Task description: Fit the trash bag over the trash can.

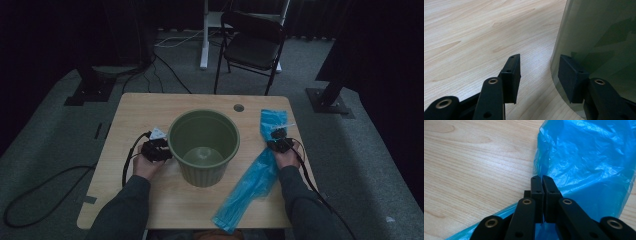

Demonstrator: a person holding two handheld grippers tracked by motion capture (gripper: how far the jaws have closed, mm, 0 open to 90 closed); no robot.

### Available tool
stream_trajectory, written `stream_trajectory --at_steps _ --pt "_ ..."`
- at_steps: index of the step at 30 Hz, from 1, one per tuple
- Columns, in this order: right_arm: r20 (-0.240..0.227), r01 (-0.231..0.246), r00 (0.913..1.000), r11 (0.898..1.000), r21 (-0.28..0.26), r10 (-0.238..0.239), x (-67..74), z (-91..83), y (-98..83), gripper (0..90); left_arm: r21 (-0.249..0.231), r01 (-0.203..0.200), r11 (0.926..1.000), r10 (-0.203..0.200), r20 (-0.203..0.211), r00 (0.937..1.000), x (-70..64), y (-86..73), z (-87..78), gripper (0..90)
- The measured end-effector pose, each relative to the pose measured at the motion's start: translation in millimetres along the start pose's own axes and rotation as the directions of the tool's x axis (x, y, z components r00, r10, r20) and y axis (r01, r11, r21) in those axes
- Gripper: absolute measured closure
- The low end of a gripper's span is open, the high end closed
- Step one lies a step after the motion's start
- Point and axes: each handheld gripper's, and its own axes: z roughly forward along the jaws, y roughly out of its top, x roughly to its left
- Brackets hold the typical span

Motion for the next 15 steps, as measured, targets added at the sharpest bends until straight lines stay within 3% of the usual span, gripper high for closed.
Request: stream_trajectory --at_steps 10,11,15 --pt "-0.025 0.064 0.9976 0.998 -0.022 -0.065 2.3 -2.5 -0.6 88.7 0.001 0.0 1.0 0.0 0.002 1.0 0.2 0.0 0.1 52.6" --pt "-0.043 0.088 0.995 0.995 -0.039 -0.09 2.4 -6.0 0.6 88.7 0.002 -0.002 1.0 0.002 0.001 1.0 0.2 0.2 0.0 52.5" --pt "-0.063 0.113 0.9912 0.992 -0.057 -0.117 3.1 -9.7 1.9 88.8 0.003 -0.002 1.0 0.002 0.003 1.0 0.4 0.6 -0.3 52.4"
